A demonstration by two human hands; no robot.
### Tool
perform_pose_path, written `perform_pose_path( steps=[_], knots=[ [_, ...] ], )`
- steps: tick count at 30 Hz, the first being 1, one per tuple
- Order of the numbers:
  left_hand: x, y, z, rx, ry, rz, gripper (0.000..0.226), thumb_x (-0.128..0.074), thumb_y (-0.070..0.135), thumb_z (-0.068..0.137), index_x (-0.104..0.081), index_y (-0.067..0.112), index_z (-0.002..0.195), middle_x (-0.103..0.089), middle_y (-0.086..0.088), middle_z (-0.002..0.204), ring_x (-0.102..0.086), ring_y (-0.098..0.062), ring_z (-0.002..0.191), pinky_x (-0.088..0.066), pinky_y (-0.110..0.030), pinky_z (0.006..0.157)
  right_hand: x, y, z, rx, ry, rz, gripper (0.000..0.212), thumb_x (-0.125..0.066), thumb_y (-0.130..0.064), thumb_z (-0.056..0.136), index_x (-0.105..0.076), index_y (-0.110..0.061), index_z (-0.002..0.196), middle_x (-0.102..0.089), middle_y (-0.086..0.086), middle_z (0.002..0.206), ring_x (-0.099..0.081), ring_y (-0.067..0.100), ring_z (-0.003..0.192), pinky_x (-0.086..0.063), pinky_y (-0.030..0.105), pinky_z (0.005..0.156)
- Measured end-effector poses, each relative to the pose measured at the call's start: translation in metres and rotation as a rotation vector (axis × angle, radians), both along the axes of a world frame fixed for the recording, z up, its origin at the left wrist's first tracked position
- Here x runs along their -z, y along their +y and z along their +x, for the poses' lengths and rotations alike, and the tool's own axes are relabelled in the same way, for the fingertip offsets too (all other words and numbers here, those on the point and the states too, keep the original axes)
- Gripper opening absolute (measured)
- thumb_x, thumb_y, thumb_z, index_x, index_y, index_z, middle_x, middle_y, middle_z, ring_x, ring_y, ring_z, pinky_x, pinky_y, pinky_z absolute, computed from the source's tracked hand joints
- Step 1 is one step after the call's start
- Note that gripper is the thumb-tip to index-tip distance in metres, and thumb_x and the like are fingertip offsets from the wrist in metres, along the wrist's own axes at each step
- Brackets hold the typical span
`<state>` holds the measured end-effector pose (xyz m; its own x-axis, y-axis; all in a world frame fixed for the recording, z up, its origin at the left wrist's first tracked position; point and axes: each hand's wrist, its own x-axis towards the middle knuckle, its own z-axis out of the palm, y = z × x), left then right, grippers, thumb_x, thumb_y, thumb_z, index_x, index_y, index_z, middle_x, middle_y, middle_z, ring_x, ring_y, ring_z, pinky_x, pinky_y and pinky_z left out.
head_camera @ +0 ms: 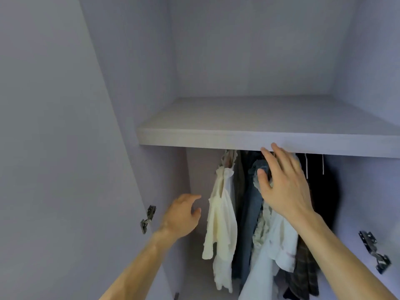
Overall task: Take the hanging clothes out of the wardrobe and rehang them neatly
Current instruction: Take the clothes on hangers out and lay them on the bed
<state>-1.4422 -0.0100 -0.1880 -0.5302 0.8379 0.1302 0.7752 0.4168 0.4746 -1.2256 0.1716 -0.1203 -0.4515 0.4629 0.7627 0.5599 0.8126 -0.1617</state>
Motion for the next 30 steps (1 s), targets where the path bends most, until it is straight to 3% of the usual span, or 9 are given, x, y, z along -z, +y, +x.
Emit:
perform_pose_path(
  steps=[4,7,11,15,18,21,26,28,30],
  knots=[
    [0.000,0.053,-0.012,0.004,-0.118,-0.006,0.051,-0.051,0.037,0.100,-0.038,0.030,0.149,-0.038,0.005,0.153,-0.039,-0.017,0.140,-0.037,-0.036,0.114,-0.020,0.054,-0.028,0.144,-0.025,0.130,0.053,-0.039,-0.036,0.101,-0.039,-0.019,0.151,-0.031,0.010,0.159,-0.025,0.031,0.148,-0.021,0.053,0.119],
    [0.004,0.091,-0.018,0.012,-0.200,-0.003,0.054,-0.049,0.037,0.101,-0.032,0.031,0.152,-0.034,0.002,0.156,-0.035,-0.020,0.143,-0.035,-0.039,0.116,-0.015,0.081,-0.045,0.191,0.015,0.251,0.049,-0.041,-0.036,0.103,-0.042,-0.025,0.150,-0.040,0.007,0.154,-0.031,0.030,0.145,-0.011,0.056,0.121],
    [0.019,0.139,-0.028,-0.051,-0.350,0.023,0.056,-0.045,0.041,0.103,-0.025,0.033,0.155,-0.033,-0.002,0.157,-0.041,-0.025,0.139,-0.041,-0.040,0.111,0.000,0.106,-0.066,0.220,0.200,0.426,0.042,-0.047,-0.034,0.099,-0.057,-0.026,0.139,-0.058,0.004,0.136,-0.045,0.026,0.133,-0.012,0.054,0.120],
    [0.031,0.175,-0.033,-0.103,-0.439,0.045,0.057,-0.042,0.046,0.103,-0.022,0.035,0.155,-0.043,-0.004,0.147,-0.051,-0.026,0.130,-0.047,-0.034,0.098,0.006,0.116,-0.079,0.256,0.281,0.519,0.041,-0.045,-0.034,0.096,-0.062,-0.028,0.133,-0.062,0.003,0.129,-0.048,0.025,0.128,-0.014,0.051,0.120],
    [0.032,0.195,-0.031,-0.093,-0.445,0.088,0.054,-0.044,0.039,0.104,-0.026,0.029,0.154,-0.053,-0.007,0.137,-0.056,-0.025,0.121,-0.046,-0.026,0.089,0.007,0.120,-0.081,0.262,0.302,0.561,0.042,-0.043,-0.035,0.096,-0.062,-0.029,0.132,-0.063,0.002,0.127,-0.049,0.024,0.127,-0.016,0.051,0.118],
    [0.035,0.208,-0.029,-0.071,-0.438,0.102,0.052,-0.045,0.028,0.105,-0.026,0.025,0.153,-0.060,-0.010,0.128,-0.061,-0.026,0.111,-0.050,-0.031,0.087,0.008,0.122,-0.084,0.275,0.325,0.579,0.042,-0.042,-0.035,0.095,-0.061,-0.029,0.132,-0.063,0.002,0.126,-0.050,0.024,0.127,-0.019,0.052,0.116],
    [0.033,0.217,-0.023,-0.061,-0.562,0.162,0.049,-0.035,0.025,0.107,-0.024,0.028,0.155,-0.049,-0.010,0.146,-0.050,-0.032,0.131,-0.042,-0.036,0.104,0.007,0.123,-0.085,0.268,0.344,0.586,0.041,-0.041,-0.035,0.095,-0.061,-0.029,0.131,-0.062,0.002,0.126,-0.049,0.024,0.127,-0.018,0.051,0.117],
    [0.031,0.215,-0.020,-0.087,-0.570,0.242,0.044,-0.030,0.030,0.108,-0.030,0.027,0.152,-0.055,-0.009,0.137,-0.057,-0.028,0.121,-0.044,-0.032,0.097,0.007,0.122,-0.085,0.278,0.350,0.577,0.041,-0.042,-0.035,0.095,-0.060,-0.030,0.131,-0.060,0.001,0.128,-0.049,0.024,0.127,-0.018,0.052,0.117],
    [0.032,0.215,-0.022,-0.119,-0.512,0.335,0.039,-0.033,0.033,0.108,-0.039,0.024,0.145,-0.064,-0.004,0.115,-0.062,-0.015,0.092,-0.045,-0.027,0.082,0.007,0.121,-0.086,0.286,0.350,0.576,0.041,-0.041,-0.034,0.095,-0.060,-0.030,0.131,-0.059,0.000,0.128,-0.048,0.023,0.127,-0.019,0.052,0.116]
  ],
)
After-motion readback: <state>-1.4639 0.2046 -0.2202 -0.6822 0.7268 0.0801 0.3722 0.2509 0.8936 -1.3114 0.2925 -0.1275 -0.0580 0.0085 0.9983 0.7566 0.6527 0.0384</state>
